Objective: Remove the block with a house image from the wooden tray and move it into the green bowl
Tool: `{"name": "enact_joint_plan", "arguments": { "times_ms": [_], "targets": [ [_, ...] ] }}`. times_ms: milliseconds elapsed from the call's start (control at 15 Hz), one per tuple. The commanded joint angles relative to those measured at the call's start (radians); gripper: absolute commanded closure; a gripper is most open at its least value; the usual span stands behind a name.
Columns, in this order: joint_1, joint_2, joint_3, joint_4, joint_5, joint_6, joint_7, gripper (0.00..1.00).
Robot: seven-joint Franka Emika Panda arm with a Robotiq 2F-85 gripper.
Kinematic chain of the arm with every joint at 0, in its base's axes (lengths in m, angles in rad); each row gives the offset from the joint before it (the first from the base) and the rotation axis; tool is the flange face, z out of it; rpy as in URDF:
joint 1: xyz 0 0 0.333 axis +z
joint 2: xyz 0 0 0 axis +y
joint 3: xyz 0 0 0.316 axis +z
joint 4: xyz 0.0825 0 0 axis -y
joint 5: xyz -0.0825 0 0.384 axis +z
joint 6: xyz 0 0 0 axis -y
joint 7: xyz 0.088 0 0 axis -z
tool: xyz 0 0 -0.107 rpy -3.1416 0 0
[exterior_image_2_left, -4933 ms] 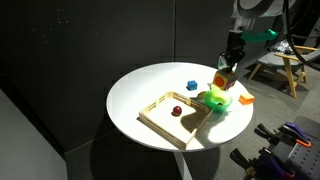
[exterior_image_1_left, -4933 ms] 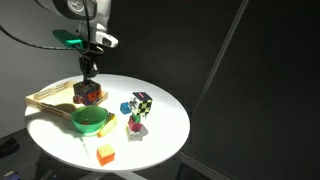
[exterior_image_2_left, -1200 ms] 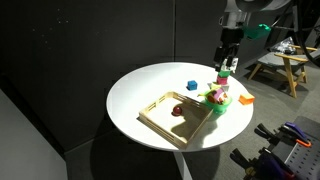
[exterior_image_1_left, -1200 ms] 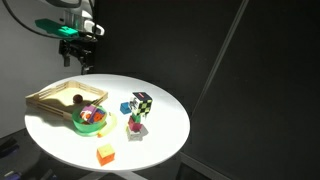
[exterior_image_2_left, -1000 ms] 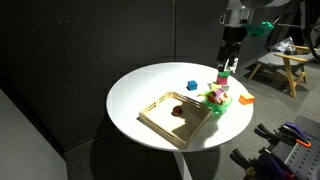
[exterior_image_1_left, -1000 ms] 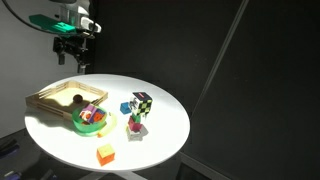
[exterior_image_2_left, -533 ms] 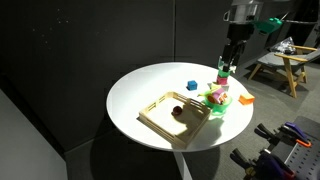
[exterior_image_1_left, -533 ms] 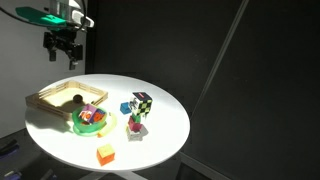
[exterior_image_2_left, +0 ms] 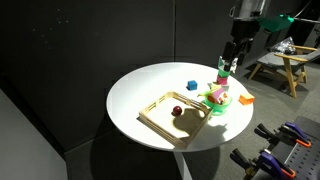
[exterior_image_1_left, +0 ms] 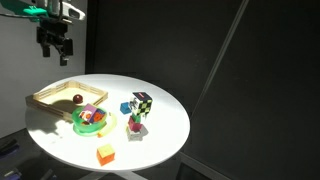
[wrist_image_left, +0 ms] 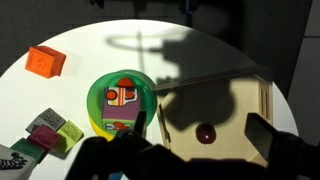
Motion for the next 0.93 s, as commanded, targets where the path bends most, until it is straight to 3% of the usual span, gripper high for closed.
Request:
{"name": "enact_joint_plan", "arguments": {
  "times_ms": [0, 867],
  "targets": [
    [-0.003, -0.055, 0.016, -0.025, -0.015, -0.022, 0.059, 0.00],
    [0.016, -0.144, 0.022, -0.066, 0.003, -0.080, 0.025, 0.00]
  ]
}}
